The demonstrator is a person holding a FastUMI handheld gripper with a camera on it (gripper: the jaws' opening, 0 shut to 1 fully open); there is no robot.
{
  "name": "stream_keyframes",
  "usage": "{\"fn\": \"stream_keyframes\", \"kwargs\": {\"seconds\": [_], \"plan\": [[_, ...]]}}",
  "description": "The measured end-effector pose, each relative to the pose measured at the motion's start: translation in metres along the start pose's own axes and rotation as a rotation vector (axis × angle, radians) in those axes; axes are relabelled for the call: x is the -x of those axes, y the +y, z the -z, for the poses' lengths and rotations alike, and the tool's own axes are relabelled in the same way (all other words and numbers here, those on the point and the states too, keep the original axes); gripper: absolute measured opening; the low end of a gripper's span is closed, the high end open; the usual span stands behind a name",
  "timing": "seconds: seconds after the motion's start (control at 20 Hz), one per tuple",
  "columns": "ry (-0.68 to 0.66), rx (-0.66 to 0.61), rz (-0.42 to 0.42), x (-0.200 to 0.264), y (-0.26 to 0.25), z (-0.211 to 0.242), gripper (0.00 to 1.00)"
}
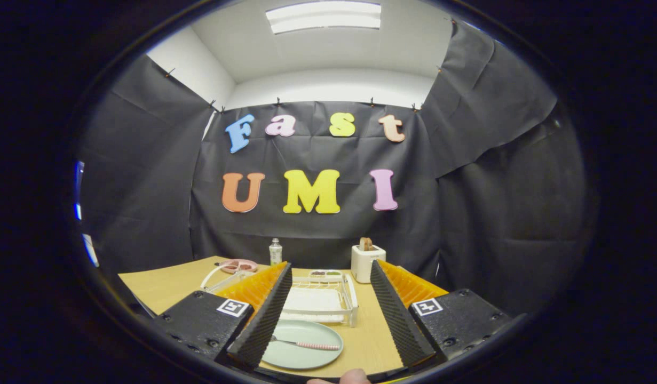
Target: Take the plate from the dish rack, then take the spoon from the basket and place it into the plate.
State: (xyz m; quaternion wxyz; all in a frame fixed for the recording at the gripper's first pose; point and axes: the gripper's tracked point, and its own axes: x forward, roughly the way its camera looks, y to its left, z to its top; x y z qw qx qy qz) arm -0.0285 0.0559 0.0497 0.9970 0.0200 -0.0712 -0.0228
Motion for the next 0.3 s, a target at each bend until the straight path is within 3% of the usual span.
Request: {"fn": "stream_keyframes", "kwargs": {"seconds": [0.3], "plan": [[0.001, -0.001, -0.023, 0.0001, 0.0063, 0.0004, 0.95]]}}
